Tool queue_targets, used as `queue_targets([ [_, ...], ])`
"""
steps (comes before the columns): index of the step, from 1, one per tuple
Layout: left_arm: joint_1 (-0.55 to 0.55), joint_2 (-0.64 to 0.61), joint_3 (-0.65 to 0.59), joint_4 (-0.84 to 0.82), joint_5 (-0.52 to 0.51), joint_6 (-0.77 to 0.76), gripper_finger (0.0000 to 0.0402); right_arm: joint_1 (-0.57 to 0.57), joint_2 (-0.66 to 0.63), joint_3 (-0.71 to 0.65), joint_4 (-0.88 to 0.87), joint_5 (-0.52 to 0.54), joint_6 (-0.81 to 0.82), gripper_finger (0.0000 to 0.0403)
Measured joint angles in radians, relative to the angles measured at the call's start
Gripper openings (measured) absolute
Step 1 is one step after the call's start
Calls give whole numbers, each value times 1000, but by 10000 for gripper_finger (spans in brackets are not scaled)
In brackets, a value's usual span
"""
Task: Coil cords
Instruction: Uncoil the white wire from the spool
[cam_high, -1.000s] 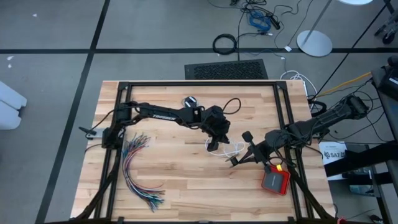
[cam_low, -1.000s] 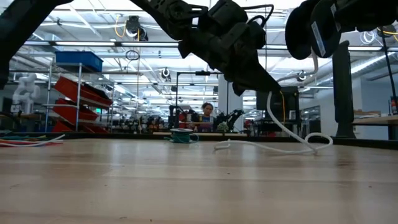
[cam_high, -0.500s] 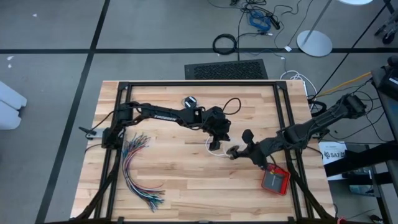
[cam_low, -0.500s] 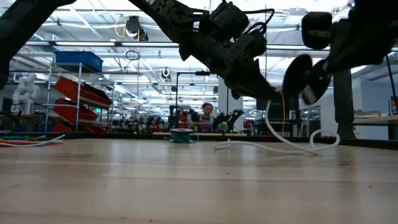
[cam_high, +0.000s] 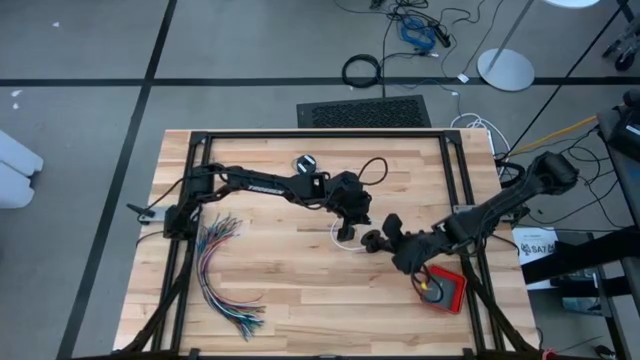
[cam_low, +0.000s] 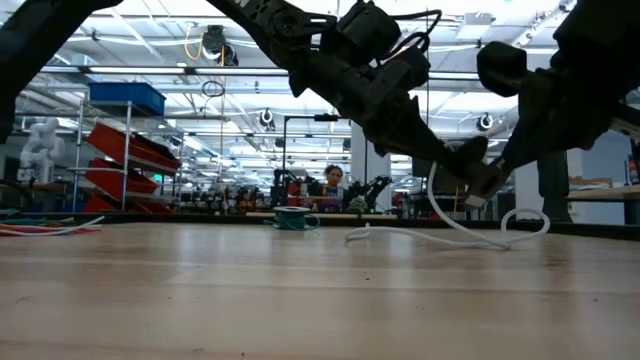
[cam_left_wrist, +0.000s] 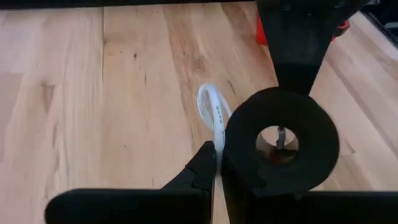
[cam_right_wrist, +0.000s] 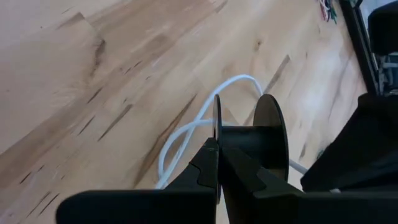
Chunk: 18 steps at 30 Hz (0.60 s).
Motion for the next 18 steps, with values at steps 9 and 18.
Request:
queue_targets([
  [9, 0, 0, 0, 3, -23, 28, 21, 37, -19, 0, -43, 55, 65, 0],
  [18, -7, 0, 0, 3, -21, 60, 21, 49, -19, 0, -109, 71, 196, 0],
])
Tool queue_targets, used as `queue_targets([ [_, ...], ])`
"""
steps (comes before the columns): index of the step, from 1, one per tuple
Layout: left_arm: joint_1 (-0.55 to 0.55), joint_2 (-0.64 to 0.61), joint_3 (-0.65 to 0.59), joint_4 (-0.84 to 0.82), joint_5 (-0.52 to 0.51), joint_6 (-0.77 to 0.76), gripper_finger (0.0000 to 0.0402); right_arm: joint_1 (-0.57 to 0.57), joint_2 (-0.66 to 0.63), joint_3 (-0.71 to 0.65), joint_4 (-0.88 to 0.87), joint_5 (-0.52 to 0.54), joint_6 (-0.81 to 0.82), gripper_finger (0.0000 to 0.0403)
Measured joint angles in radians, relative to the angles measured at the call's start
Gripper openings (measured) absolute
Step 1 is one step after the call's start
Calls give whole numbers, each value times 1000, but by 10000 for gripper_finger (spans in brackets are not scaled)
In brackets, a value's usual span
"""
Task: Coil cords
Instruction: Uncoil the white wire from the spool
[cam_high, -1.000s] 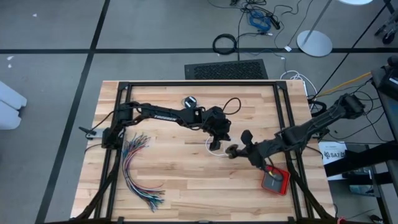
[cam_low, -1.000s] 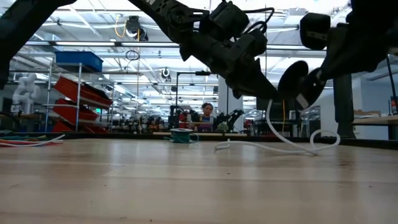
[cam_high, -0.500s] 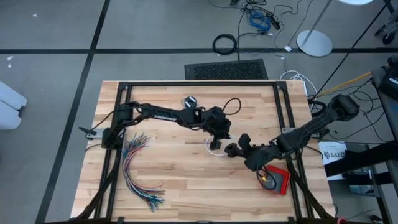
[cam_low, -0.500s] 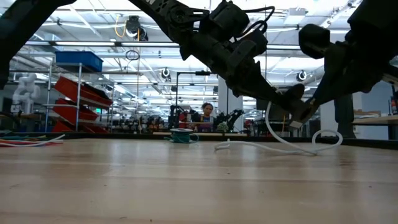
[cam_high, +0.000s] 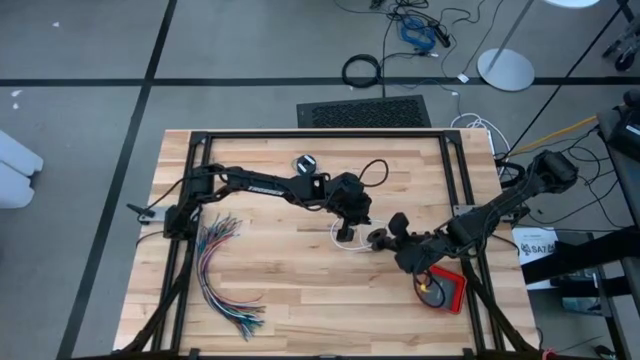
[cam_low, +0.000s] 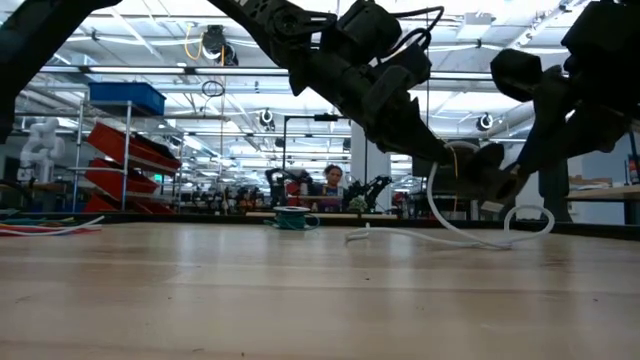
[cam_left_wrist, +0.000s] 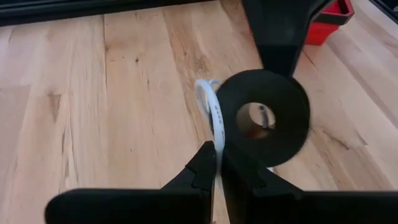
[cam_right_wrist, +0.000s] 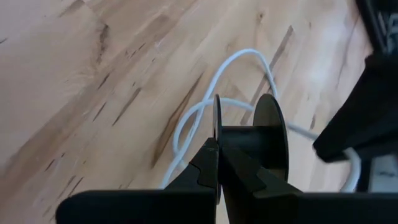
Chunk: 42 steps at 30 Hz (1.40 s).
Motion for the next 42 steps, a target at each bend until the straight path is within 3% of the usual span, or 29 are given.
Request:
queue_targets([
  [11, -7, -23, 1, 12, 1, 2, 21, -31, 0, 0, -19, -64, 176, 0],
  [24, -41, -32, 29, 5, -8, 25, 21, -58, 0, 0, -33, -82, 279, 0],
  [42, -86, -32, 30, 89, -18, 77, 21, -192, -1, 1, 13, -117, 355, 0],
])
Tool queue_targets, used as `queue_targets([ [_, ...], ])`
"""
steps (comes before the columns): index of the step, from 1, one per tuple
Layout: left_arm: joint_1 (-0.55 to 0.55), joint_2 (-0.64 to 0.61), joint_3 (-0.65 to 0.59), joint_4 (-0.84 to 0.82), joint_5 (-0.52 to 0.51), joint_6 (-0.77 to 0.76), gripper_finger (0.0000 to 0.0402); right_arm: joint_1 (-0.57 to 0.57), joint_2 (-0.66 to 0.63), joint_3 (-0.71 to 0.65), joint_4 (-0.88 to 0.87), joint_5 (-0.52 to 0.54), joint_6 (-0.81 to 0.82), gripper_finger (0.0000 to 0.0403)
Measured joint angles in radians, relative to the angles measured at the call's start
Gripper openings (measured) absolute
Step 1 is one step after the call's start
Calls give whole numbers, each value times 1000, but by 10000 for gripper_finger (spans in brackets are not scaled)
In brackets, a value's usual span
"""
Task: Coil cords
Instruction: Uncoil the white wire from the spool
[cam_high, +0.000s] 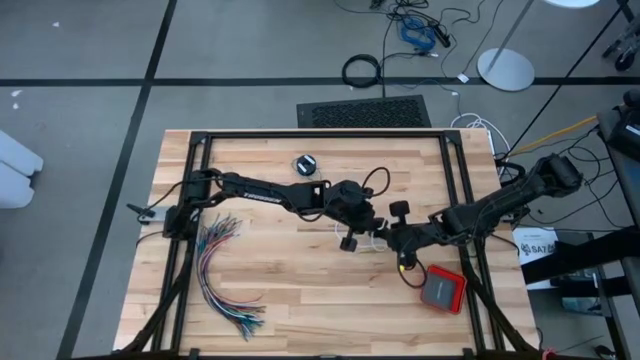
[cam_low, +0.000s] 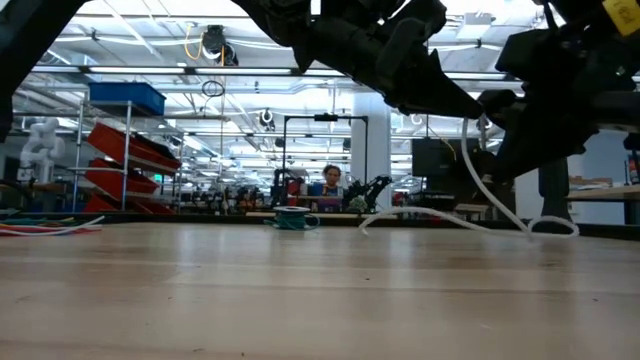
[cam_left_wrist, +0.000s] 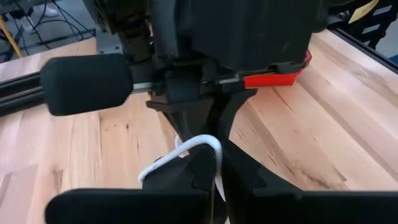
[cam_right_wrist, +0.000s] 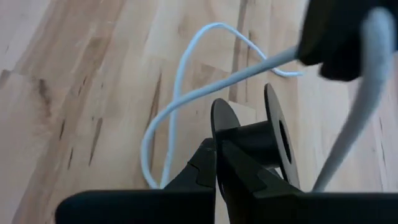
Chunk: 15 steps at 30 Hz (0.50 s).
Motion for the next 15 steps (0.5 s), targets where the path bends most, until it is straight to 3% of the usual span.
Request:
queue_targets([
  [11, -4, 0, 1, -48, 40, 0, 21, -40, -20, -1, 56, -2, -38, 0],
  [15, -5, 0, 1, -3, 64, 0, 21, -58, -20, -1, 110, -68, -71, 0],
])
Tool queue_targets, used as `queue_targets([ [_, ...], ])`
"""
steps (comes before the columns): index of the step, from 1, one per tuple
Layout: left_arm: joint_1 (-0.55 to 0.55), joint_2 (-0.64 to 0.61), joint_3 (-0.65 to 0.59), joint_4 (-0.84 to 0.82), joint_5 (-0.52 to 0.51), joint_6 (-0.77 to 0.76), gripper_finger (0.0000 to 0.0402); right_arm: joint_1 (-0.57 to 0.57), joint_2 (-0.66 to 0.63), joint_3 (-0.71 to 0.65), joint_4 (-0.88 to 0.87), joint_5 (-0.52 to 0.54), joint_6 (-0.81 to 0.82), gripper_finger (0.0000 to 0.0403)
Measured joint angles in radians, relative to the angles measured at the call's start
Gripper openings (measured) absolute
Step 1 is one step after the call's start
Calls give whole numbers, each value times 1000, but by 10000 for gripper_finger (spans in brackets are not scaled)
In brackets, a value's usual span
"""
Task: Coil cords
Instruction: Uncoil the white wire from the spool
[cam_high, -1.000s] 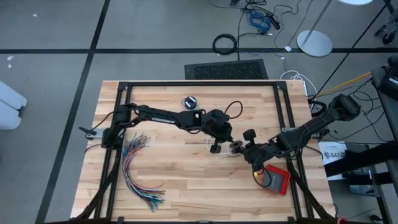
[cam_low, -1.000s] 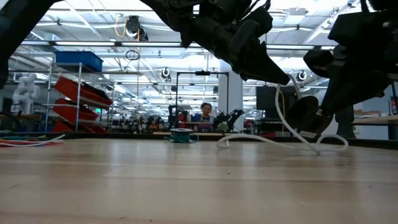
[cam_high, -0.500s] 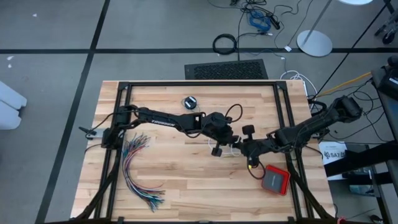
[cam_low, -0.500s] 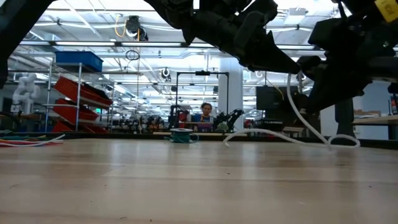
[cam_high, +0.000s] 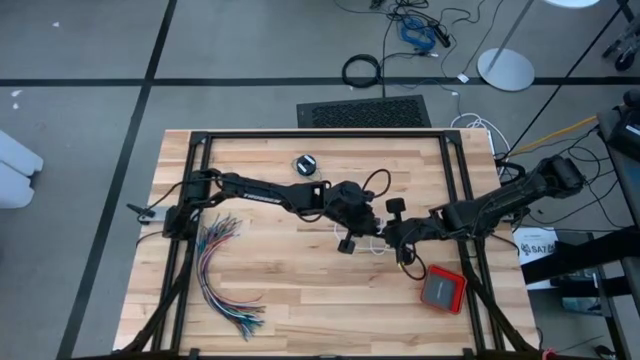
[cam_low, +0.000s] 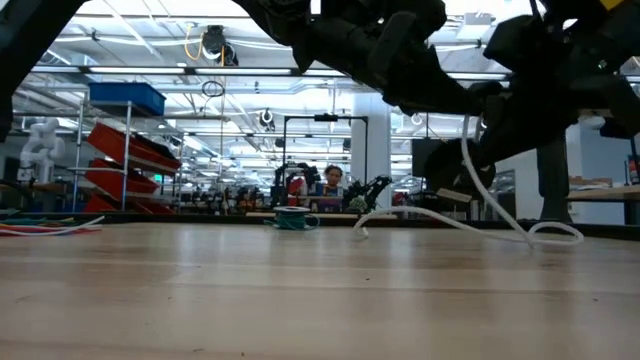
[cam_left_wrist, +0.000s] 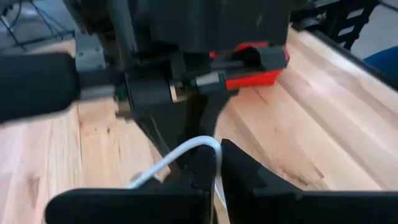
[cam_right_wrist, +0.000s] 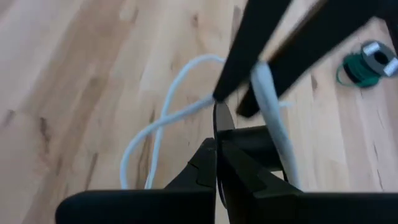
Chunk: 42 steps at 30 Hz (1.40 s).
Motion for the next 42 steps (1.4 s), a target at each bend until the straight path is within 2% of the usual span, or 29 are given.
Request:
queue_targets([
  [4, 0, 0, 0, 4, 3, -2, 21, -11, 0, 0, 13, -33, -9, 0],
  [8, -2, 0, 0, -9, 10, -4, 21, -11, 1, -1, 28, -134, -49, 0],
  [14, -12, -1, 1, -77, 91, -7, 21, -15, 1, -1, 18, -151, -61, 0],
  [19, -34, -1, 1, -144, 93, -1, 21, -28, 0, -1, 6, -144, -63, 0],
  [25, -35, -2, 2, -232, 5, 3, 21, -34, -2, -1, -3, -97, -58, 0],
  [31, -35, -2, 2, -158, -99, 5, 23, -65, -12, -1, -4, -46, -49, 0],
  [37, -31, -2, 2, -110, -150, 50, 79, -113, -20, -1, -5, -33, -51, 0],
  [42, -16, -2, 2, -113, -201, 49, 136, -168, -20, -1, -8, 51, -66, 0],
])
